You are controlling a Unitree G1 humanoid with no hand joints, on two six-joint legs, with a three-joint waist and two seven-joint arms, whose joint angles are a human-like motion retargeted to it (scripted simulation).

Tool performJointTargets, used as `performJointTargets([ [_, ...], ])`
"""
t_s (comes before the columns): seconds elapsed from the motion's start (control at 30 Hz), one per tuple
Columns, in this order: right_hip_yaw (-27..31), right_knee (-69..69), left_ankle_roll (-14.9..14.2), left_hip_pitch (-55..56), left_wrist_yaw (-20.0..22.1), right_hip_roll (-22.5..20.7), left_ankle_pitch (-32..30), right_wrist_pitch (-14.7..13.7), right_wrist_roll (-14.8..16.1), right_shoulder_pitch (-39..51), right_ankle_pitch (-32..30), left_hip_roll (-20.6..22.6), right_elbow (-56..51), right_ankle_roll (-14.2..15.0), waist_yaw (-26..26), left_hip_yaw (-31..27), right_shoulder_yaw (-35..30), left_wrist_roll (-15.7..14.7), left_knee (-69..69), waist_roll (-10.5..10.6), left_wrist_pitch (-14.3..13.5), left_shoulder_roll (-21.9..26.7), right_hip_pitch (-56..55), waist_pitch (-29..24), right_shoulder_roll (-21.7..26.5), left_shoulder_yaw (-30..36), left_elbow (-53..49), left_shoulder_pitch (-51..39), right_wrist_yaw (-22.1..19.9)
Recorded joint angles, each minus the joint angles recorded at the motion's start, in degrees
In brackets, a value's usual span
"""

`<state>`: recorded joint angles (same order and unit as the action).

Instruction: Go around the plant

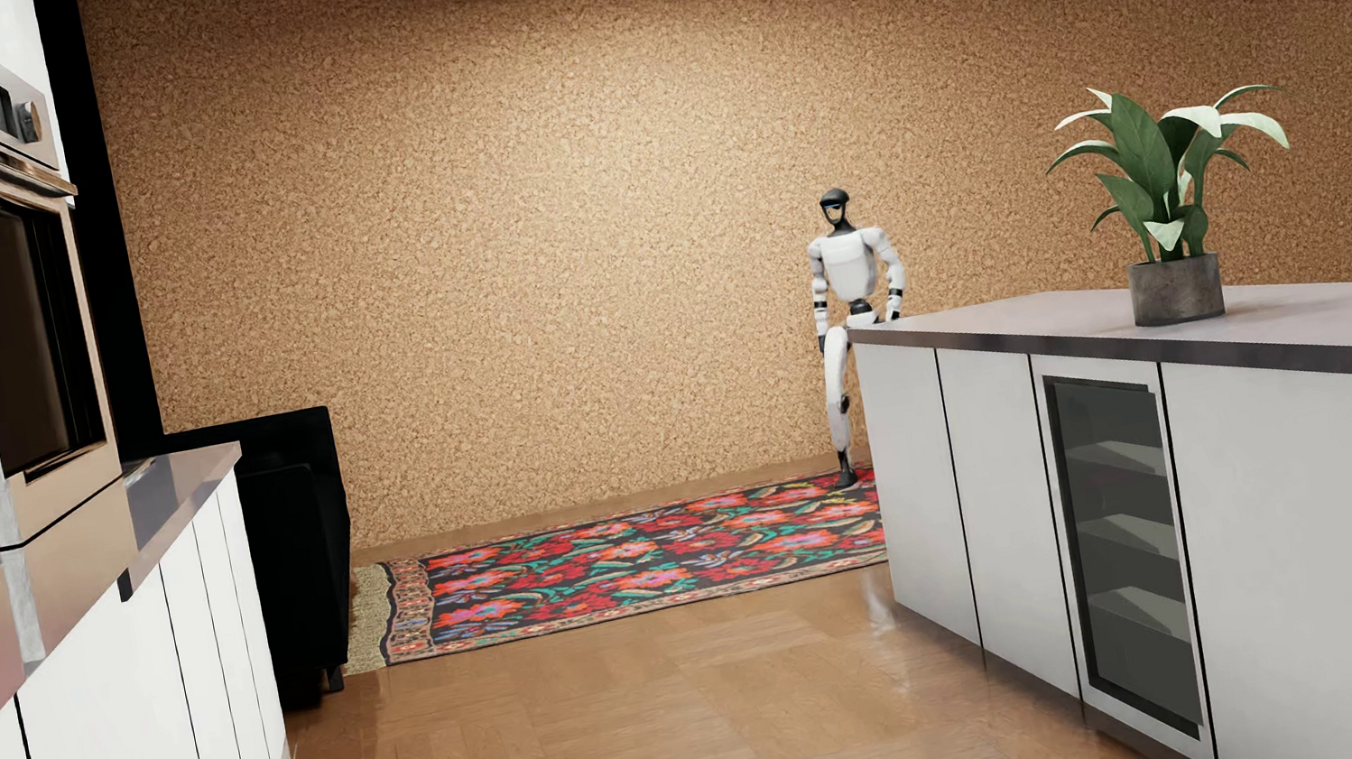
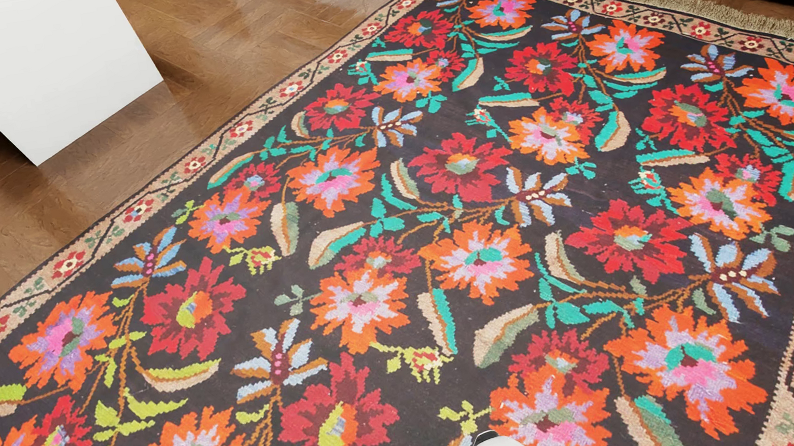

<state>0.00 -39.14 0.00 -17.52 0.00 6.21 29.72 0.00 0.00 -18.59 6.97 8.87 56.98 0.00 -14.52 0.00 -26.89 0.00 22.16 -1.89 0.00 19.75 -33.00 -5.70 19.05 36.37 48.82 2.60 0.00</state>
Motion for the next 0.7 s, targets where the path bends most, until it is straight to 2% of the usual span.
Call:
performJointTargets([
  [0.03, 0.0, -1.8, 0.0, -1.5, 0.0, 0.9, -1.2, 0.0, 0.0, 0.1, 0.6, -0.2, 0.5, 0.0, -1.7, 0.0, -0.3, 0.0, -0.5, 0.2, 0.0, 0.1, -0.7, 0.3, 0.1, 1.1, 0.7, 0.0, 0.0],
  [0.07, 0.0, -4.1, 0.0, -2.3, 0.0, -0.4, -3.1, 0.0, 0.0, 0.0, 1.0, -1.6, 0.9, 0.0, -2.7, 0.0, -0.7, 0.0, 0.4, 0.8, 0.0, 0.7, -1.7, 0.9, 0.2, 2.8, -0.3, 0.9, 0.0],
  [0.1, 0.0, -8.1, 0.0, -1.6, 0.0, -1.0, -6.8, 0.0, 0.0, -0.1, 2.9, -3.1, 1.2, 0.0, -4.0, 0.0, -0.6, 0.0, 2.6, 1.5, 0.0, -0.5, -2.7, 1.5, 0.1, 0.8, 2.0, 1.9, 0.0],
  [0.13, 0.0, -10.8, 0.0, -1.7, 0.0, -1.8, -12.9, 0.0, 0.0, -0.4, 4.9, -4.1, 0.7, 0.0, -4.3, 0.0, -1.1, 0.0, 6.3, 2.3, 0.0, -0.5, -1.0, 1.6, 0.7, 3.8, 2.6, 2.8, 0.0],
  [0.17, 0.0, -12.3, 0.0, 0.6, 0.0, -2.5, -22.3, 0.0, 0.0, 0.4, 7.1, -4.8, 2.0, 0.0, -3.8, 0.0, -2.0, 0.0, 12.8, 2.2, 0.0, -0.3, 0.9, 2.0, 0.2, 3.9, 2.5, 4.6, 0.0],
  [0.2, 0.0, -12.6, 0.0, 6.0, 0.0, -2.7, -31.0, 0.0, 0.0, 0.6, 9.3, -5.1, 1.8, 0.0, -2.6, 0.0, -1.7, 0.0, 23.4, 1.6, 0.0, -0.2, 3.4, 2.6, -0.1, 4.5, 3.1, 5.9, 0.0],
  [0.23, 0.0, -11.7, 0.0, 11.4, 0.0, -4.8, -35.6, 0.0, 0.0, 1.2, 11.2, -6.6, 0.5, 0.0, -1.1, 0.0, -0.6, 0.0, 35.6, 2.0, 0.0, -0.6, 7.9, 0.7, -0.2, 4.6, 3.2, 6.6, 0.0],
  [0.27, 0.0, -10.0, 0.0, 17.7, 0.0, -6.4, -35.3, 0.0, 0.0, 1.9, 12.5, -6.7, -0.8, 0.0, 2.8, 0.0, -0.6, 0.0, 46.6, 1.8, 0.0, -0.2, 11.8, -0.2, -0.7, 3.7, 2.3, 7.9, 0.0],
  [0.3, 0.0, -7.2, 0.0, 23.0, 0.0, -6.2, -34.1, 0.0, 0.0, 2.7, 13.1, -5.7, -1.8, 0.0, 5.7, 0.0, -1.3, 0.0, 52.7, 0.7, 0.0, 0.1, 17.1, -0.8, -0.4, 4.7, 3.0, 8.7, 0.0],
  [0.33, 0.0, -4.2, 0.0, 29.0, 0.0, -5.8, -34.3, 0.0, 0.0, 3.1, 13.4, -4.6, -4.0, 0.0, 9.1, 0.0, -1.1, 0.0, 53.1, -0.2, 0.0, -0.3, 21.7, -0.7, -0.3, 3.2, 3.3, 10.0, 0.0],
  [0.37, 0.0, -0.4, 0.0, 33.7, 0.0, -6.0, -36.6, 0.0, 0.0, 3.9, 13.0, -4.2, -5.7, 0.0, 13.3, 0.0, -0.9, 0.0, 47.7, -0.8, 0.0, -0.5, 26.6, -1.2, -0.3, 0.6, 2.6, 11.2, 0.0],
  [0.43, 0.0, 6.7, 0.0, 39.9, 0.0, -5.2, -42.5, 0.0, 0.0, 5.4, 12.1, -2.6, -9.6, 0.0, 18.7, 0.0, -0.3, 0.0, 27.2, -2.1, 0.0, 0.8, 36.3, -1.5, 0.8, 2.0, 1.5, 13.0, 0.0],
  [0.47, 0.0, 9.0, 0.0, 42.0, 0.0, -5.0, -41.1, 0.0, 0.0, 6.7, 12.6, -2.5, -11.2, 0.0, 20.5, 0.0, -0.1, 0.0, 16.8, -2.1, 0.0, 1.1, 40.4, -1.2, 1.5, 1.8, 1.0, 14.0, 0.0],
  [0.5, 0.0, 10.8, 0.0, 43.6, 0.0, -5.0, -33.0, 0.0, 0.0, 7.8, 13.6, -2.6, -12.6, 0.0, 22.2, 0.0, 0.3, 0.0, 8.1, -2.1, 0.0, 1.0, 43.9, -0.7, 2.2, 1.2, 1.0, 14.5, 0.0],
  [0.53, 0.0, 11.3, 0.0, 45.1, 0.0, -4.8, -21.3, 0.0, 0.0, 9.0, 14.7, -2.9, -13.6, 0.0, 23.2, 0.0, 0.5, 0.0, 3.3, -2.0, 0.0, 1.2, 46.6, 0.0, 2.8, 1.8, 0.7, 15.2, 0.0],
  [0.57, 0.0, 10.8, 0.0, 46.4, 0.0, -4.3, -15.5, 0.0, 0.0, 9.9, 15.4, -2.9, -13.5, 0.0, 24.3, 0.0, 1.1, 0.0, 3.3, -2.3, 0.0, 1.0, 48.4, 0.5, 3.0, 2.2, 1.6, 15.5, 0.0],
  [0.6, 0.0, 9.7, 0.0, 47.4, 0.0, -4.1, -21.2, 0.0, 0.0, 10.2, 14.8, -3.0, -13.1, 0.0, 26.1, 0.0, 2.3, 0.0, 4.1, -2.5, 0.0, 1.3, 50.0, 0.2, 2.8, 3.0, 1.6, 15.7, 0.0],
  [0.63, 0.0, 7.4, 0.0, 49.5, 0.0, -3.1, -34.3, 0.0, 0.0, 9.8, 11.5, -2.3, -12.4, 0.0, 26.7, 0.0, 3.3, 0.0, 7.9, -3.4, 0.0, 1.3, 50.9, 0.6, 2.3, 3.1, 2.1, 15.9, 0.0],
  [0.67, 0.0, 3.0, 0.0, 50.8, 0.0, -1.6, -43.8, 0.0, 0.0, 9.0, 4.7, -1.0, -11.3, 0.0, 26.8, 0.0, 4.0, 0.0, 12.2, -4.8, 0.0, 1.1, 50.0, 1.0, 1.4, 3.7, 2.8, 15.7, 0.0],
  [0.7, 0.0, -5.6, 0.0, 49.0, 0.0, 0.0, -45.5, 0.0, 0.0, 8.0, -5.2, 0.7, -9.7, 0.0, 25.3, 0.0, 3.4, 0.0, 15.6, -5.9, 0.0, 1.1, 48.1, 0.7, 0.6, 4.2, 4.0, 15.3, 0.0],
])
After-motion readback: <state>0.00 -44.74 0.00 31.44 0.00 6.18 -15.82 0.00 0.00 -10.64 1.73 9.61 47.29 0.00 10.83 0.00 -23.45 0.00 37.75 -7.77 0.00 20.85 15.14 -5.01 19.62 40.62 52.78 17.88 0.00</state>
